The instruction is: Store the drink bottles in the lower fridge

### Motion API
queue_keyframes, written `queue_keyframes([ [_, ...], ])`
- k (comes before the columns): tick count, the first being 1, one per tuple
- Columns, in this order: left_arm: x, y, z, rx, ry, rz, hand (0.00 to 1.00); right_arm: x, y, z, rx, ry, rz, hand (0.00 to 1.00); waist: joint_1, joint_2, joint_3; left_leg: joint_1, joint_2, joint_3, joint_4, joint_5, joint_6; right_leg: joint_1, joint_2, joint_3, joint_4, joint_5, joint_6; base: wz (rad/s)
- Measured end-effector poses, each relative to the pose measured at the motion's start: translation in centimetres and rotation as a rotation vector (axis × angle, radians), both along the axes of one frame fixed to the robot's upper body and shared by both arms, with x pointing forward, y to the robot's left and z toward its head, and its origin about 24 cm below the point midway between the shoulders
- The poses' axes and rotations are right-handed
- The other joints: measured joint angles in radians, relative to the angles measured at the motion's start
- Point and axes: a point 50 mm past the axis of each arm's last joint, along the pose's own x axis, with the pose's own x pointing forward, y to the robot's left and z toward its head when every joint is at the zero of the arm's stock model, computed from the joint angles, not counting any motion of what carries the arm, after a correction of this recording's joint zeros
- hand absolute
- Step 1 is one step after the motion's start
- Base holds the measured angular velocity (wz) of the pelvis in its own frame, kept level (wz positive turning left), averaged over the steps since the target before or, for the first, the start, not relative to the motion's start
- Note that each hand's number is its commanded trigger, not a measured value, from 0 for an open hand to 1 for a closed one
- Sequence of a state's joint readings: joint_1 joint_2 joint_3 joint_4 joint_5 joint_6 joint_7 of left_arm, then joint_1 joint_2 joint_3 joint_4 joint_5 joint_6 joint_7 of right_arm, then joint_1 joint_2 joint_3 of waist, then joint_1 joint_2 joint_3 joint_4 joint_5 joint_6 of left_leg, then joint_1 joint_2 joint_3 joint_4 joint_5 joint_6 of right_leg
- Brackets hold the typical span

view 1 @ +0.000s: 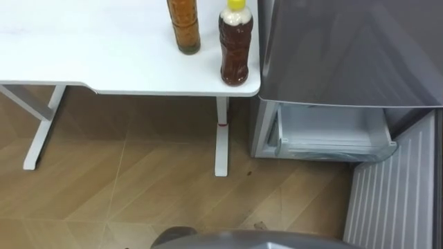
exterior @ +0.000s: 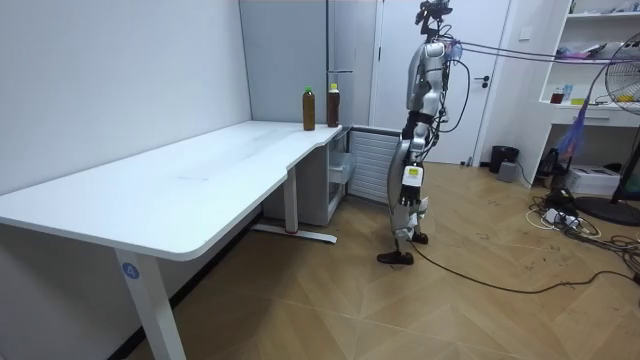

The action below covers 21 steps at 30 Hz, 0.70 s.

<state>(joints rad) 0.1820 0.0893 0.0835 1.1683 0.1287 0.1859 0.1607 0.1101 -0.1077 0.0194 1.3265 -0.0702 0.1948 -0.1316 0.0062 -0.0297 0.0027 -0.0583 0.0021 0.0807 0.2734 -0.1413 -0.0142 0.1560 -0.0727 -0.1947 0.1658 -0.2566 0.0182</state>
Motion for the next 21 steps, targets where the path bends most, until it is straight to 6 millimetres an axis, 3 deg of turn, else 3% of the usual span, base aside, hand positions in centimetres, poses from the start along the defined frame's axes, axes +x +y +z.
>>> queue_keyframes([
  [7, -0.1, 1.8, 0.6, 0.147, -0.139, 0.490, 0.00, 0.1, -0.3, 0.1, -0.017, -0.015, -0.019, 0.00, 0.002, 0.002, -0.0011, 0.002, -0.002, 0.000, -0.001, 0.000, 0.000, 0.002, -0.002, -0.006, 0.003, 0.000, 0.000, 0.00],
  [16, 2.1, 4.1, 2.0, 0.235, -0.392, 1.131, 0.00, 0.5, -1.6, 0.4, -0.056, -0.091, -0.126, 0.00, 0.033, 0.015, -0.0022, 0.012, -0.002, 0.005, -0.015, 0.000, 0.000, 0.003, -0.004, -0.001, 0.004, 0.001, 0.000, -0.02],
  [21, 2.4, 4.6, 2.5, 0.277, -0.429, 1.308, 0.00, 1.2, -2.0, 0.5, -0.064, -0.125, -0.119, 0.00, 0.030, 0.026, -0.0023, 0.013, -0.006, 0.006, -0.020, 0.000, 0.000, 0.002, -0.008, -0.003, 0.004, 0.000, 0.001, 0.00],
])
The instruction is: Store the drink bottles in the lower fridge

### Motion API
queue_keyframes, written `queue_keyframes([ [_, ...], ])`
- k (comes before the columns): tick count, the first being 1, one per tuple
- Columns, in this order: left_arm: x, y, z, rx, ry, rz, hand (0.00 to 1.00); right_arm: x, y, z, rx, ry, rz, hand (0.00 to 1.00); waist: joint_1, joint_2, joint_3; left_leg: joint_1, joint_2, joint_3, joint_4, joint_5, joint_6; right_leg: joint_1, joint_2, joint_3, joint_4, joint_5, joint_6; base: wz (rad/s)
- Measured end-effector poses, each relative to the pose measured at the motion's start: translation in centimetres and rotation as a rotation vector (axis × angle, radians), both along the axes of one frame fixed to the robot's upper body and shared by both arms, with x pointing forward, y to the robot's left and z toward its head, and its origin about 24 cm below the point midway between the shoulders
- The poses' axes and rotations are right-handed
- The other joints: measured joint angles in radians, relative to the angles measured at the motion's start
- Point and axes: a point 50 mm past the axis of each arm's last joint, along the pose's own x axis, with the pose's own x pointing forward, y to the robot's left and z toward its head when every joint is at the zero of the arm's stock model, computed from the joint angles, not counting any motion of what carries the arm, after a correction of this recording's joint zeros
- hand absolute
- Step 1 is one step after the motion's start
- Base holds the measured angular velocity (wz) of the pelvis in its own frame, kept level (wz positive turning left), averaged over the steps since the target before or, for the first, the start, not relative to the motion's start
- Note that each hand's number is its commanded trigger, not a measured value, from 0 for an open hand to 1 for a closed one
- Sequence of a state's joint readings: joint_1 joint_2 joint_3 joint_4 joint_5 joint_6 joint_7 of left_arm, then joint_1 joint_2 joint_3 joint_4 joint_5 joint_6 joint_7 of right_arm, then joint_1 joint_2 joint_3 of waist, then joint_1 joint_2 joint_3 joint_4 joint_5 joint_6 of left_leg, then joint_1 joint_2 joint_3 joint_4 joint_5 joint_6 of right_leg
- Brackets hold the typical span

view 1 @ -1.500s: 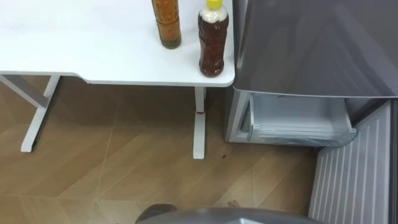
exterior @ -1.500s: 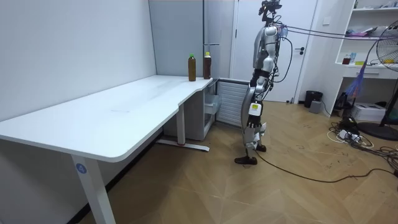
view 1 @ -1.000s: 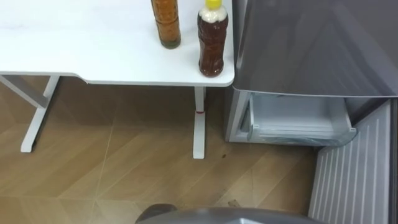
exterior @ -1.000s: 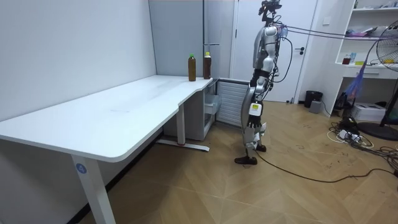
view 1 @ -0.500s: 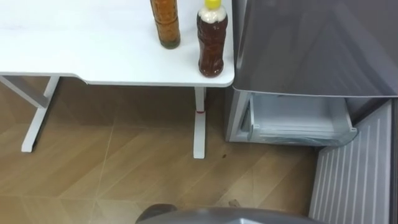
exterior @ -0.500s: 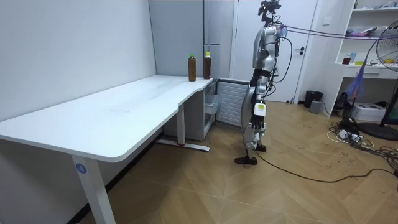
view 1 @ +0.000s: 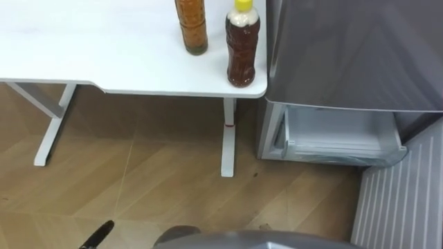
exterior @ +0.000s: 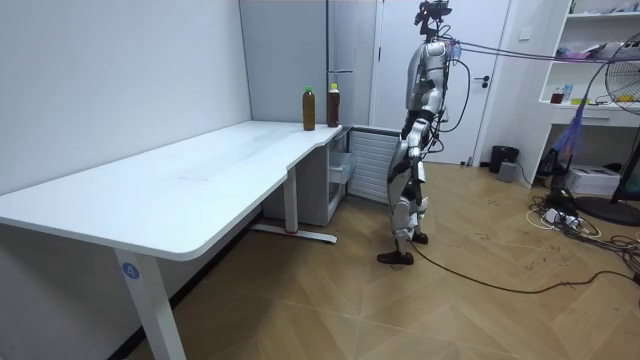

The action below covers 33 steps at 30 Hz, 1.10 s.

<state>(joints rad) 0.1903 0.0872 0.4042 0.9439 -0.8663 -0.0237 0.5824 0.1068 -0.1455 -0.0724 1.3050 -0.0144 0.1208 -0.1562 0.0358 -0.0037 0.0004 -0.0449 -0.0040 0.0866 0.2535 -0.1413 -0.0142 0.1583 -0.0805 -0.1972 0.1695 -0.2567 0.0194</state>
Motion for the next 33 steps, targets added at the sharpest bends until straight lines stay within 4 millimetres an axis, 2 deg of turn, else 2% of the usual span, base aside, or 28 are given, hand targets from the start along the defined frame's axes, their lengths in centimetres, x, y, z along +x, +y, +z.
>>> queue_keyframes([
  [4, 2.1, 1.4, 1.6, 0.126, -0.064, 0.054, 0.00, 0.3, -0.2, 0.1, -0.002, -0.039, -0.013, 0.00, 0.000, 0.003, -0.0022, -0.002, -0.003, -0.008, -0.002, 0.000, 0.000, -0.001, -0.001, -0.003, -0.001, -0.001, 0.002, 0.02],
  [5, 2.9, 1.9, 2.2, 0.173, -0.083, 0.059, 0.00, 0.5, -0.2, 0.1, -0.004, -0.054, -0.010, 0.00, -0.003, -0.004, -0.0015, -0.003, -0.005, -0.009, -0.003, 0.000, 0.000, -0.001, -0.002, -0.006, -0.001, -0.002, 0.002, 0.04],
  [6, 3.4, 2.0, 2.5, 0.192, -0.094, 0.066, 0.00, 0.5, -0.3, 0.1, -0.005, -0.061, -0.007, 0.00, -0.004, 0.009, -0.0059, -0.003, -0.005, -0.010, -0.002, 0.000, 0.000, -0.001, -0.003, -0.007, -0.001, -0.002, 0.002, 0.05],
  [7, 4.4, 2.4, 3.3, 0.230, -0.121, 0.079, 0.00, 0.6, -0.3, 0.1, -0.006, -0.072, -0.002, 0.00, -0.005, 0.001, -0.0036, -0.003, -0.007, -0.012, -0.002, 0.000, 0.000, -0.001, -0.004, -0.007, 0.000, -0.002, 0.003, 0.00],
  [8, 5.2, 2.7, 4.1, 0.268, -0.153, 0.096, 0.00, 0.6, -0.3, 0.1, -0.007, -0.078, 0.001, 0.00, -0.005, 0.003, -0.0088, -0.003, -0.008, -0.012, -0.001, 0.000, 0.001, 0.000, -0.005, -0.006, -0.001, -0.002, 0.003, 0.00],
  [9, 5.6, 2.9, 4.5, 0.288, -0.167, 0.101, 0.00, 0.6, -0.3, 0.1, -0.007, -0.078, 0.001, 0.00, -0.006, 0.000, -0.0085, -0.003, -0.009, -0.012, -0.001, 0.000, 0.002, 0.001, -0.006, -0.007, 0.000, -0.002, 0.004, 0.00],
  [14, 9.3, 3.8, 8.8, 0.562, -0.250, -0.026, 0.00, 0.9, -0.2, 0.2, -0.006, -0.100, 0.000, 0.00, -0.007, 0.002, -0.0069, -0.006, -0.011, -0.024, 0.000, -0.001, 0.002, 0.002, -0.005, -0.015, -0.001, -0.002, 0.005, 0.04],
  [15, 9.6, 3.9, 9.2, 0.586, -0.254, -0.035, 0.00, 0.9, -0.2, 0.2, -0.006, -0.105, 0.002, 0.00, -0.008, 0.003, -0.0062, -0.007, -0.011, -0.024, 0.000, -0.001, 0.002, 0.001, -0.005, -0.015, -0.001, -0.002, 0.005, 0.00],
  [19, 11.5, 4.3, 12.8, 0.721, -0.374, -0.041, 0.00, 1.1, -0.1, 0.2, -0.001, -0.124, -0.022, 0.00, -0.004, 0.002, -0.0075, -0.014, -0.014, -0.033, 0.004, -0.001, 0.002, -0.003, -0.005, -0.019, -0.003, -0.002, 0.005, 0.04],
  [22, 12.6, 4.2, 15.2, 0.838, -0.441, -0.097, 0.00, 1.2, -0.1, 0.1, 0.006, -0.124, -0.030, 0.00, -0.006, 0.007, -0.0061, -0.014, -0.015, -0.036, 0.003, -0.001, 0.002, -0.001, -0.005, -0.022, -0.004, -0.002, 0.005, 0.01],
  [23, 13.0, 4.0, 16.4, 0.902, -0.469, -0.130, 0.00, 1.2, -0.1, 0.1, 0.017, -0.124, -0.030, 0.00, -0.005, 0.002, -0.0091, -0.014, -0.016, -0.039, 0.003, -0.001, 0.002, 0.001, -0.005, -0.024, -0.003, -0.002, 0.005, 0.04],
  [24, 13.2, 3.9, 17.1, 0.933, -0.490, -0.147, 0.00, 1.1, -0.1, 0.1, 0.024, -0.124, -0.032, 0.00, -0.005, 0.002, -0.0086, -0.013, -0.016, -0.040, 0.003, 0.000, 0.002, 0.002, -0.005, -0.024, -0.002, -0.002, 0.005, 0.00],
  [26, 14.0, 3.3, 19.9, 1.031, -0.601, -0.200, 0.00, 1.1, -0.1, 0.1, 0.041, -0.130, -0.025, 0.00, -0.004, 0.001, -0.0081, -0.012, -0.018, -0.042, 0.002, 0.000, 0.002, 0.006, -0.005, -0.024, -0.002, -0.002, 0.005, 0.00],
  [28, 14.4, 2.8, 21.7, 1.076, -0.689, -0.235, 0.00, 1.0, -0.1, 0.1, 0.042, -0.133, -0.026, 0.00, -0.008, 0.001, -0.0055, -0.011, -0.018, -0.043, 0.003, 0.000, 0.002, 0.008, -0.005, -0.024, -0.004, -0.002, 0.005, 0.00],
  [30, 14.7, 2.2, 22.8, 1.097, -0.753, -0.281, 0.00, 1.0, -0.2, 0.1, 0.041, -0.133, -0.022, 0.00, -0.014, 0.002, 0.0005, -0.010, -0.019, -0.045, 0.005, 0.000, 0.002, 0.012, -0.005, -0.026, -0.014, -0.002, 0.005, 0.03],
  [31, 14.9, 1.9, 23.3, 1.108, -0.788, -0.311, 0.00, 0.9, -0.2, 0.1, 0.043, -0.128, -0.015, 0.00, -0.023, 0.005, -0.0011, -0.012, -0.019, -0.048, 0.006, 0.000, 0.002, 0.015, -0.004, -0.027, -0.018, -0.002, 0.006, 0.07],
  [33, 15.1, 1.4, 24.3, 1.125, -0.846, -0.346, 0.00, 0.8, -0.3, 0.1, 0.052, -0.123, -0.011, 0.00, -0.030, 0.009, 0.0019, -0.012, -0.019, -0.048, 0.006, 0.000, 0.002, 0.015, -0.004, -0.027, -0.019, -0.002, 0.006, 0.02],
])
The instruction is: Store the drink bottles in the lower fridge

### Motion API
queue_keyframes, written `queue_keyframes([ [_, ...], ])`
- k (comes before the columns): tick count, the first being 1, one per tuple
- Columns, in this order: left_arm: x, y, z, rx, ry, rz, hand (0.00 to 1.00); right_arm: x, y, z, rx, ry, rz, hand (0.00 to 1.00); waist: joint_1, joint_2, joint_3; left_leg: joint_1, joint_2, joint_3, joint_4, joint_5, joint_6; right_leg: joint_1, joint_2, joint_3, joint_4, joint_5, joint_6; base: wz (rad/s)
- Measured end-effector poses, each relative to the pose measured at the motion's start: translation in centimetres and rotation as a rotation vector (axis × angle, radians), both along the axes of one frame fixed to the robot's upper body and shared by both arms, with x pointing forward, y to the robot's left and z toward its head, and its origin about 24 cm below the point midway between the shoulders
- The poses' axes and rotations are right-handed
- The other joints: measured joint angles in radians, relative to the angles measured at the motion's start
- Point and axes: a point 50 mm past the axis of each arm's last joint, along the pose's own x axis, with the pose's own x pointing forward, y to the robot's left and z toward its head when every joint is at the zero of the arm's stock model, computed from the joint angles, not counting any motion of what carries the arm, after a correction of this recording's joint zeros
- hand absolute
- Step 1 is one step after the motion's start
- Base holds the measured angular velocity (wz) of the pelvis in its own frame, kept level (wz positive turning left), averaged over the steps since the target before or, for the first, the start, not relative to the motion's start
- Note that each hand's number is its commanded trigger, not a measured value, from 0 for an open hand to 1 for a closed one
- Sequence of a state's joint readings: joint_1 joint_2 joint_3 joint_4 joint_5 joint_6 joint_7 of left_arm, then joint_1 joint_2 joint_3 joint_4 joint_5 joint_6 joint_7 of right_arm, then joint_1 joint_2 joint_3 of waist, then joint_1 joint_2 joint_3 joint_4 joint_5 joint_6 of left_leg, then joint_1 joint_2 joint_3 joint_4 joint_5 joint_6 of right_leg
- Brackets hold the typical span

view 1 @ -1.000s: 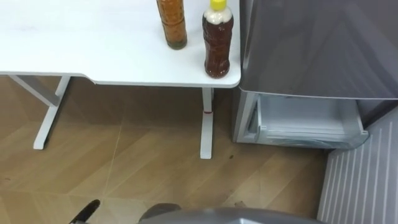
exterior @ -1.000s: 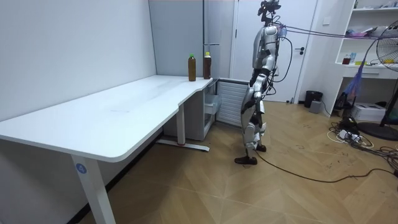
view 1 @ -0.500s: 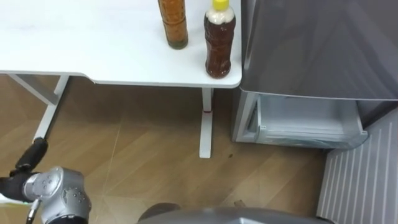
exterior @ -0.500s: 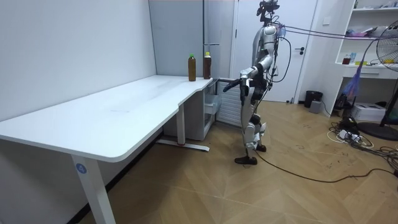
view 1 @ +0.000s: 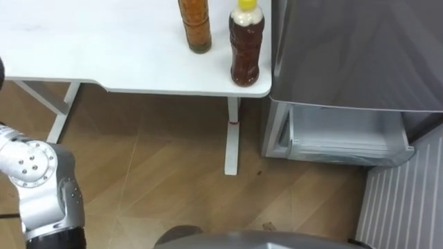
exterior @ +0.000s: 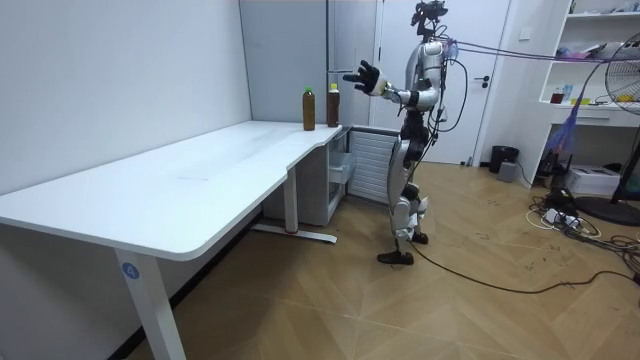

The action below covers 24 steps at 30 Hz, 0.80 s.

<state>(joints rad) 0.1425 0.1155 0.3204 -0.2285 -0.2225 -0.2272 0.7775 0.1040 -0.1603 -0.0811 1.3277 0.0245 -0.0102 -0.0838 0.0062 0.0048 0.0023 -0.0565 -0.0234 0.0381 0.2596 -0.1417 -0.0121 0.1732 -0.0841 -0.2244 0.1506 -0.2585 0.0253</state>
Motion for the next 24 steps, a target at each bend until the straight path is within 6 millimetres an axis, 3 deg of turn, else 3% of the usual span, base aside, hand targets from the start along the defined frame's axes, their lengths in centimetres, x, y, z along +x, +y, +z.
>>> queue_keyframes([
  [5, 0.9, -2.1, 2.0, 0.102, -0.053, -0.190, 0.00, 0.1, -0.3, 0.1, 0.022, 0.004, 0.026, 0.00, -0.019, 0.007, 0.0087, -0.002, -0.003, -0.004, -0.002, 0.000, 0.000, -0.001, -0.001, -0.002, -0.004, 0.000, 0.000, 0.00],
  [9, 1.5, -3.4, 3.3, 0.168, -0.087, -0.331, 0.00, 0.9, -0.3, 0.1, 0.031, -0.004, 0.065, 0.00, -0.039, 0.006, 0.0086, -0.001, -0.005, -0.007, -0.002, 0.000, 0.000, 0.000, -0.002, 0.000, -0.001, 0.000, 0.001, -0.02],
  [18, 3.7, -7.4, 4.4, 0.257, -0.089, -0.686, 0.00, 1.3, -0.1, 0.1, 0.050, 0.013, 0.109, 0.00, -0.059, -0.006, 0.0043, -0.001, -0.005, -0.007, -0.002, 0.000, 0.000, 0.000, -0.002, 0.001, 0.000, 0.000, 0.001, 0.00],
  [24, 4.4, -9.2, 5.2, 0.314, -0.098, -0.862, 0.00, 1.3, -0.1, 0.1, 0.055, 0.024, 0.132, 0.00, -0.066, 0.000, -0.0010, 0.001, -0.004, -0.002, -0.002, 0.000, 0.000, 0.000, -0.003, 0.005, 0.001, 0.001, 0.001, -0.02],
])
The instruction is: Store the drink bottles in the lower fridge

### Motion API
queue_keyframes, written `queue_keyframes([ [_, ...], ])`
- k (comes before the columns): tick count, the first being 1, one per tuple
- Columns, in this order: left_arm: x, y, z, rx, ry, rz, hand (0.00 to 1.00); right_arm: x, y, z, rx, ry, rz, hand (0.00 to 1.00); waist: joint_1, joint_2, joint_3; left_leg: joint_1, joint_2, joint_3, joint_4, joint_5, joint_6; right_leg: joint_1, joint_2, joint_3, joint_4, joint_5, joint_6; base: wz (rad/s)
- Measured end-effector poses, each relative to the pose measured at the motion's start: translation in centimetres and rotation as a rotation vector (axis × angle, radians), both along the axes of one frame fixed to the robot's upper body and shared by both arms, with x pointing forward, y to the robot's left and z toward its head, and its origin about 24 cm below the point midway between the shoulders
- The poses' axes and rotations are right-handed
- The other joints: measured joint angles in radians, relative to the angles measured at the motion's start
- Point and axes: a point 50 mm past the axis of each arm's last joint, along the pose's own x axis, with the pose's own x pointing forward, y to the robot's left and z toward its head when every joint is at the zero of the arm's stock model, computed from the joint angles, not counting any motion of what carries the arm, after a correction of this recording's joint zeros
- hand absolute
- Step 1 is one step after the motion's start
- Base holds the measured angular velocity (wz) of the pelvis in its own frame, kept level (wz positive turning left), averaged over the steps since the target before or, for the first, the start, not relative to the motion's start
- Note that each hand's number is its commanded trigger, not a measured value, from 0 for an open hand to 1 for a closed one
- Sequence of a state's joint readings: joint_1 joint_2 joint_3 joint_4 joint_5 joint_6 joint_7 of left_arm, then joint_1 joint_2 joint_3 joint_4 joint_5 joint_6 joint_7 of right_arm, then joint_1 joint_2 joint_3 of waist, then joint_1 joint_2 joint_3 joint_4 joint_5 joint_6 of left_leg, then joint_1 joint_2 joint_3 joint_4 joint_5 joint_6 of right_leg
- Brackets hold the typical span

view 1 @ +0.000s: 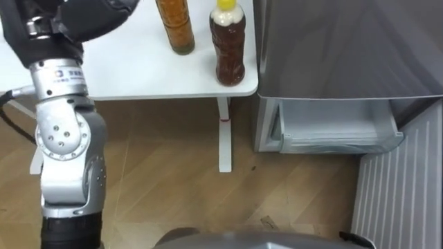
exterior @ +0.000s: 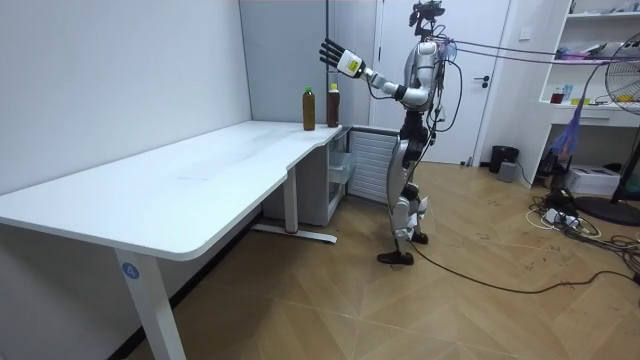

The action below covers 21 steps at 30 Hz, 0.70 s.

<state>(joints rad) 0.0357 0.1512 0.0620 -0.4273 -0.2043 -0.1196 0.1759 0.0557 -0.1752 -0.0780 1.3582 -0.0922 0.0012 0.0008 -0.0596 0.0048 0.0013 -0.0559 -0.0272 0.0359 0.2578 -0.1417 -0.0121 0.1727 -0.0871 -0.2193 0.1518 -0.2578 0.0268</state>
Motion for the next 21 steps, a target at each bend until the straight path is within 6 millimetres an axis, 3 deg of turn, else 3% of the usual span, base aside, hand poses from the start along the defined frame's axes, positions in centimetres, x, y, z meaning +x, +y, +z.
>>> queue_keyframes([
  [4, -0.1, -0.7, 0.4, 0.040, -0.013, -0.081, 0.00, 0.1, -0.3, 0.1, -0.014, 0.002, 0.007, 0.00, -0.017, 0.008, -0.0051, 0.002, 0.000, 0.001, 0.000, 0.000, 0.000, 0.002, 0.000, 0.000, 0.001, 0.000, 0.000, 0.00],
  [7, -0.1, -1.0, 0.4, 0.057, -0.008, -0.117, 0.00, 0.0, -0.5, 0.1, -0.032, 0.002, 0.005, 0.00, -0.021, 0.012, -0.0043, 0.003, 0.001, 0.003, -0.001, 0.000, 0.000, 0.002, 0.000, 0.000, 0.002, 0.000, 0.000, 0.00],
  [12, 0.0, -1.7, 0.3, 0.051, -0.002, -0.205, 0.00, 0.0, -0.6, 0.2, -0.049, 0.015, 0.036, 0.00, -0.025, 0.014, -0.0002, 0.011, 0.005, 0.014, -0.006, 0.000, 0.000, 0.001, 0.001, 0.017, 0.004, 0.000, -0.001, -0.08],
  [16, 0.2, -2.8, 0.0, 0.094, 0.026, -0.301, 0.00, -0.2, -0.6, 0.1, -0.055, 0.054, 0.079, 0.00, -0.027, 0.004, 0.0088, 0.008, 0.005, 0.018, -0.005, 0.000, 0.000, -0.006, 0.001, 0.025, -0.001, 0.000, 0.000, -0.04],
  [21, 0.2, -3.9, -0.4, 0.124, 0.065, -0.396, 0.00, -0.6, -0.5, 0.1, -0.057, 0.092, 0.111, 0.00, -0.030, 0.004, 0.0101, -0.006, 0.005, 0.018, -0.002, 0.000, 0.001, -0.018, 0.001, 0.025, 0.001, 0.001, 0.001, 0.00],
])
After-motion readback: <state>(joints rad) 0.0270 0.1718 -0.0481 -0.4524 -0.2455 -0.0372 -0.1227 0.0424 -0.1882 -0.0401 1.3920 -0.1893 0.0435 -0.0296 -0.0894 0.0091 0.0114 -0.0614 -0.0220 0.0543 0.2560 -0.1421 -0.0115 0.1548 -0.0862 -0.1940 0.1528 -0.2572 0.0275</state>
